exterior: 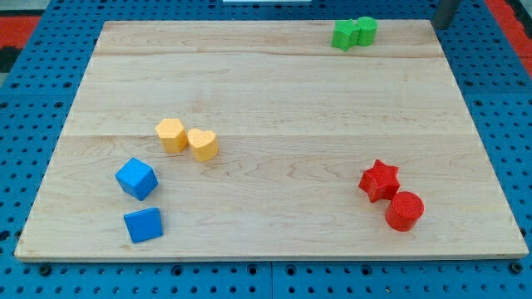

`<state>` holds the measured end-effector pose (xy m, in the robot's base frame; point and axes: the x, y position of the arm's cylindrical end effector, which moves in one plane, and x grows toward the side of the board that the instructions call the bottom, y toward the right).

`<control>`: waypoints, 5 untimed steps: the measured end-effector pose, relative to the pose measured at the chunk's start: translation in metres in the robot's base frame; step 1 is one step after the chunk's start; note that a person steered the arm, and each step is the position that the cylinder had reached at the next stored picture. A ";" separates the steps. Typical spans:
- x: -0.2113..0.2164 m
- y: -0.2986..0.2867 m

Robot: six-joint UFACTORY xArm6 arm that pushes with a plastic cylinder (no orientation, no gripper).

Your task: Move the blue blocks towards the top left of the board

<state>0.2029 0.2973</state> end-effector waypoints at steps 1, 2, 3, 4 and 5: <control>0.000 -0.004; 0.002 -0.006; 0.028 -0.014; 0.106 -0.044; 0.115 -0.071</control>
<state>0.3176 0.2265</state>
